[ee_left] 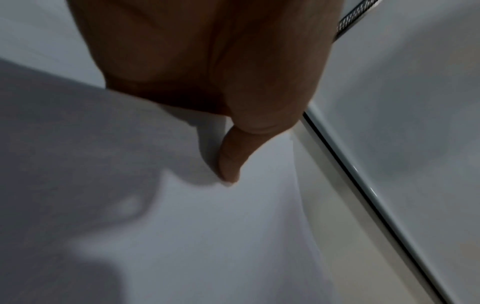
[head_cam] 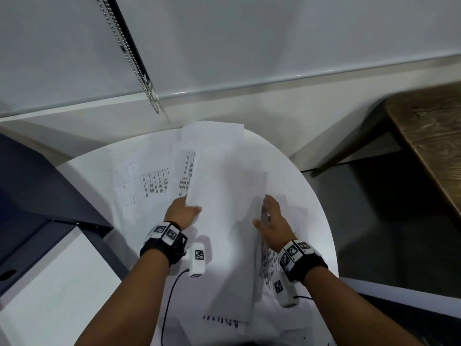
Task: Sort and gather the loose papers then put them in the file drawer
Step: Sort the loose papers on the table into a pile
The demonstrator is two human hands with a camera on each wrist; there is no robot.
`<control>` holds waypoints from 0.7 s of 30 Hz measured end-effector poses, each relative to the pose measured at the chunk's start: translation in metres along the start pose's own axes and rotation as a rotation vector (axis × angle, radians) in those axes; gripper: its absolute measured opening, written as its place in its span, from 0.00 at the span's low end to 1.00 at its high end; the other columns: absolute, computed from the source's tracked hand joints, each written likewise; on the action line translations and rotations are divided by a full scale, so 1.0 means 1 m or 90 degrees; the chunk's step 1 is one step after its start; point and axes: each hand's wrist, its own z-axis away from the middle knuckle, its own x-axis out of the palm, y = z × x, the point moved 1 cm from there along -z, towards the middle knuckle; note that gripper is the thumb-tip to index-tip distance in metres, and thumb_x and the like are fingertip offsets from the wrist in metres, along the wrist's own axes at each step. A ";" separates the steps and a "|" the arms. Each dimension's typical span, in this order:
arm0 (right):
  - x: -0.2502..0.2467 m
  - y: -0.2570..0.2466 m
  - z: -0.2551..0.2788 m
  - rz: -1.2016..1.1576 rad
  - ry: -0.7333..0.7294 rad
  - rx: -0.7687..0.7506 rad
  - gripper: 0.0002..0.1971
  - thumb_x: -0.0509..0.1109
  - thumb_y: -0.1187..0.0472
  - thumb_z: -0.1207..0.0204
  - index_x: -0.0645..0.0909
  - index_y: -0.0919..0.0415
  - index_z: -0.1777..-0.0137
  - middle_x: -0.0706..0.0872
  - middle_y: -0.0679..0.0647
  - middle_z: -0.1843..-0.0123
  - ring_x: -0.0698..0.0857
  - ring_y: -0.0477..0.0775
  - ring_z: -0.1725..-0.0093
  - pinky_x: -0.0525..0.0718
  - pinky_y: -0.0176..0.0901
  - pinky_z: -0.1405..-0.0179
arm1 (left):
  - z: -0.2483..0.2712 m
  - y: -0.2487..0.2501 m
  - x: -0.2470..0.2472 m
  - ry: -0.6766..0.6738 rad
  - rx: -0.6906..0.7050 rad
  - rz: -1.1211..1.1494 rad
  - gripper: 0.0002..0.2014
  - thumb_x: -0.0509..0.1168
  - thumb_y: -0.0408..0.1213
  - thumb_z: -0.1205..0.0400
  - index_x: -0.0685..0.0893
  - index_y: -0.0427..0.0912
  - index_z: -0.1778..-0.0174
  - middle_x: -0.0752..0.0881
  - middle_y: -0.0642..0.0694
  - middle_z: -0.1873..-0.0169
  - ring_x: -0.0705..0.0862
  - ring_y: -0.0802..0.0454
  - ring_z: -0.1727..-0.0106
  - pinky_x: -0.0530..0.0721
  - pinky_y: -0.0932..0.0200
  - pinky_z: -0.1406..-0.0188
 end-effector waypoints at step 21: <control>0.008 0.022 0.046 0.383 0.178 0.219 0.42 0.59 0.47 0.20 0.43 0.68 0.15 0.41 0.64 0.13 0.43 0.65 0.14 0.49 0.59 0.15 | 0.043 -0.083 0.016 0.163 -0.131 0.134 0.33 0.65 0.41 0.16 0.61 0.39 0.17 0.70 0.37 0.21 0.69 0.35 0.21 0.68 0.42 0.22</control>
